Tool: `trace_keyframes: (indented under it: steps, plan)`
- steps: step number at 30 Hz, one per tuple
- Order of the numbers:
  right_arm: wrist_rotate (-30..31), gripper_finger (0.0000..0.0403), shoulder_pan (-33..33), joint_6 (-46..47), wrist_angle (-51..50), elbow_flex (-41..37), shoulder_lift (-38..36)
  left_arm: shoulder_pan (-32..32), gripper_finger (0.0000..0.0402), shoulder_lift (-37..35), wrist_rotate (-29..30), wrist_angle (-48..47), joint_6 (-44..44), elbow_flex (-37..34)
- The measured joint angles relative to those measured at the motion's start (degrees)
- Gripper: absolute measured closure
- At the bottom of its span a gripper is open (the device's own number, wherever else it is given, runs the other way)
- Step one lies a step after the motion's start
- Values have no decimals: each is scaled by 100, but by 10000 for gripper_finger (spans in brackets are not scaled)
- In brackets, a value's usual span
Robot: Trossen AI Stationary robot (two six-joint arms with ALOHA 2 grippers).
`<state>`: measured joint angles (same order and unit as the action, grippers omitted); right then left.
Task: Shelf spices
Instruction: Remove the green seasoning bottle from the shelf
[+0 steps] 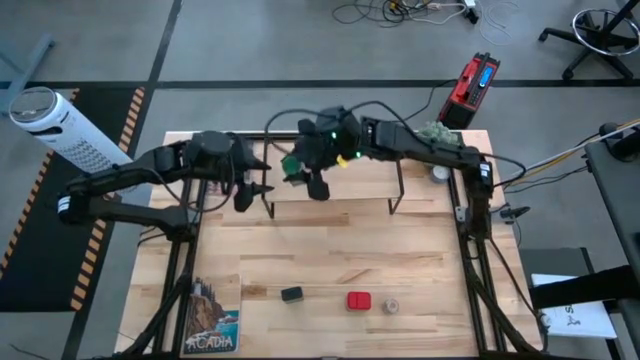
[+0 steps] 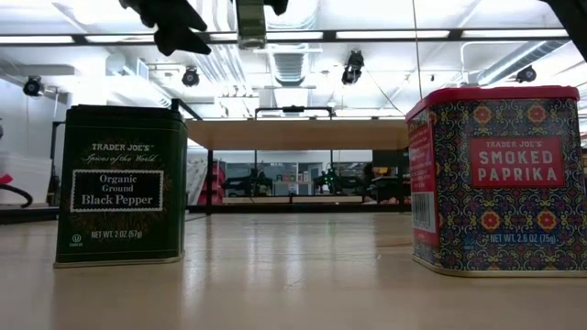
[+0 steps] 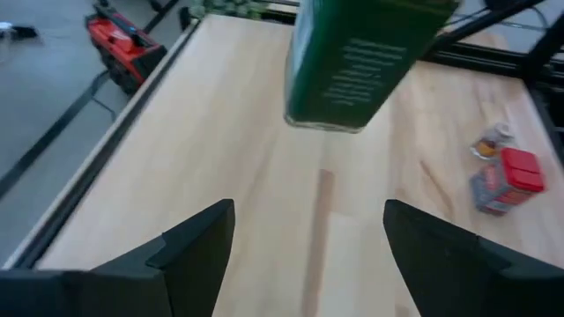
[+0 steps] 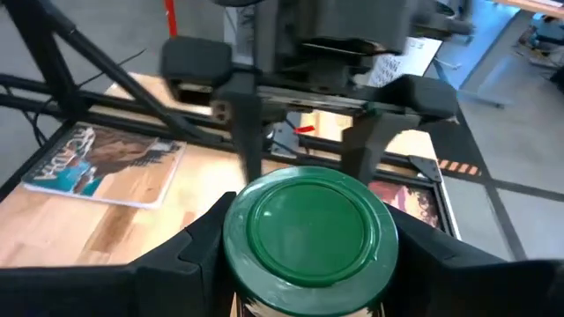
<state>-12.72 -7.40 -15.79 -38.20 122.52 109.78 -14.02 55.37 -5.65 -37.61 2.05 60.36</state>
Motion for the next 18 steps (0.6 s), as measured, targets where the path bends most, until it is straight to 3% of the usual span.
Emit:
trace_keyframes:
  steps: [11, 18]
  plan:
    - [283, 222, 892, 114, 1, -123, -94, 1055, 136, -79, 37, -384, 404, -2]
    - [274, 222, 1273, 579, 548, -772, -111, 1604, 139, -180, 65, -398, 848, -141]
